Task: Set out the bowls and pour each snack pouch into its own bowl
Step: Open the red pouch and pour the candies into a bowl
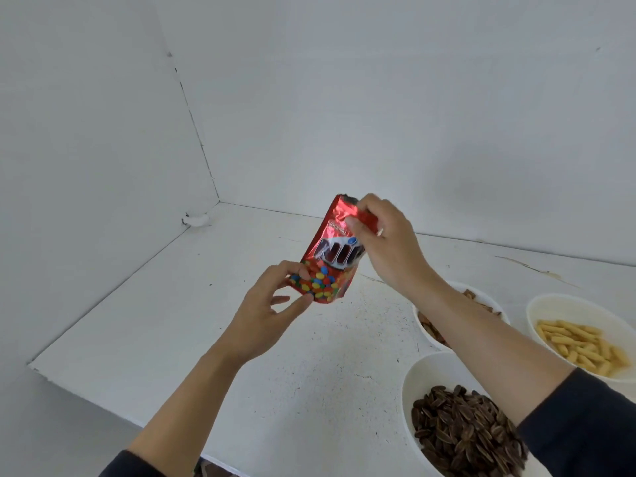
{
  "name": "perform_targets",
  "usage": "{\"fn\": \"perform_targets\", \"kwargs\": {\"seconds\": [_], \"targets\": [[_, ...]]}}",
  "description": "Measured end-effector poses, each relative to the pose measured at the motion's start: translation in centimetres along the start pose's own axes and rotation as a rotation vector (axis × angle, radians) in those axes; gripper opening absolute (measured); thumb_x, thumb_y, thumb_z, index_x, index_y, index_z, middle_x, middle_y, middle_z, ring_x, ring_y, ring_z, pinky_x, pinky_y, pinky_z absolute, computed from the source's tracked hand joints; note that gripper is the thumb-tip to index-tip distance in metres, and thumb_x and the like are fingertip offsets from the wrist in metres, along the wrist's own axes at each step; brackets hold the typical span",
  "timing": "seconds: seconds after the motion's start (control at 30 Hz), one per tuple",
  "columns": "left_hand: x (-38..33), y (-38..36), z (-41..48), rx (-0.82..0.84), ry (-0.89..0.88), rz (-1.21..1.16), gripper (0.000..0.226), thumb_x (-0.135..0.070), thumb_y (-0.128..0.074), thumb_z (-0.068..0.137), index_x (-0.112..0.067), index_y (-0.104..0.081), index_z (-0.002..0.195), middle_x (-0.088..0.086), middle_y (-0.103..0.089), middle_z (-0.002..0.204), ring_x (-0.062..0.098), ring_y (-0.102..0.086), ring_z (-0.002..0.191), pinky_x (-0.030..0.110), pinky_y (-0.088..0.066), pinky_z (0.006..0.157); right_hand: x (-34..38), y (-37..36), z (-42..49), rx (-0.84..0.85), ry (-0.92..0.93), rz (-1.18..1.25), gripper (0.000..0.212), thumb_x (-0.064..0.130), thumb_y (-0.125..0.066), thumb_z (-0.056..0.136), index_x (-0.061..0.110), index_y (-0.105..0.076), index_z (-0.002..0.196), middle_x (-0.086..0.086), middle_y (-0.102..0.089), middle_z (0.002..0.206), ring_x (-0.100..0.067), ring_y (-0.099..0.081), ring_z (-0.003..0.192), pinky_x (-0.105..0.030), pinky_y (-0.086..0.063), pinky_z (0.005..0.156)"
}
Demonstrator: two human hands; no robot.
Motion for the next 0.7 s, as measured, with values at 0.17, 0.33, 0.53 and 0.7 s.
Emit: {"fn": "perform_targets", "kwargs": {"seconds": [0.17, 0.33, 0.53, 0.7], "targets": [[-1.0, -1.4, 0.6, -0.023, 0.134, -0.399, 0.030, -0.041, -0.065, 0.088, -0.038, -0.064, 0.118, -0.008, -0.058, 0.136, 0.018, -0.059, 0.126, 0.044, -0.058, 0.097, 0.3, 2.3, 0.5, -0.093, -0.135, 0.084, 0.017, 0.030, -0.050, 0.105, 0.018, -0.043, 0.095, -0.009, -0.064, 0.107, -0.020, -0.066, 0.101, -0.025, -0.053, 0.062], [-2.2, -4.4, 1.4, -0.017, 0.209, -0.620, 0.038, -0.044, -0.071, 0.089, -0.042, -0.058, 0.125, 0.001, -0.055, 0.136, 0.025, -0.058, 0.128, 0.049, -0.055, 0.103, 0.0, 4.2, -0.6, -0.149, -0.179, 0.038, 0.017, 0.034, -0.050, 0.105, 0.018, -0.045, 0.102, -0.003, -0.065, 0.111, -0.017, -0.068, 0.102, -0.027, -0.060, 0.065], [-4.2, -7.9, 3.2, -0.024, 0.245, -0.812, 0.030, -0.027, -0.063, 0.096, -0.034, -0.058, 0.126, 0.005, -0.058, 0.132, 0.026, -0.066, 0.120, 0.041, -0.060, 0.095, -0.9, 8.5, -2.7, -0.182, -0.245, 0.083, 0.016, 0.027, -0.057, 0.102, 0.021, -0.047, 0.113, 0.002, -0.067, 0.108, -0.014, -0.071, 0.095, -0.022, -0.058, 0.063], [-6.9, -10.4, 4.6, 0.032, 0.220, -0.851, 0.028, -0.019, -0.062, 0.099, -0.030, -0.061, 0.125, 0.004, -0.061, 0.128, 0.023, -0.068, 0.117, 0.038, -0.061, 0.089, -2.0, 13.1, -4.5, -0.232, -0.161, 0.117, 0.041, 0.021, -0.068, 0.096, 0.029, -0.041, 0.125, 0.001, -0.072, 0.100, -0.004, -0.072, 0.090, -0.015, -0.055, 0.063]]}}
Point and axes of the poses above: each hand's wrist, its own z-axis towards the middle knuckle, its own y-axis out of the back of the hand, x = y × z, the point moved 3 cm from there along z, towards the middle knuckle
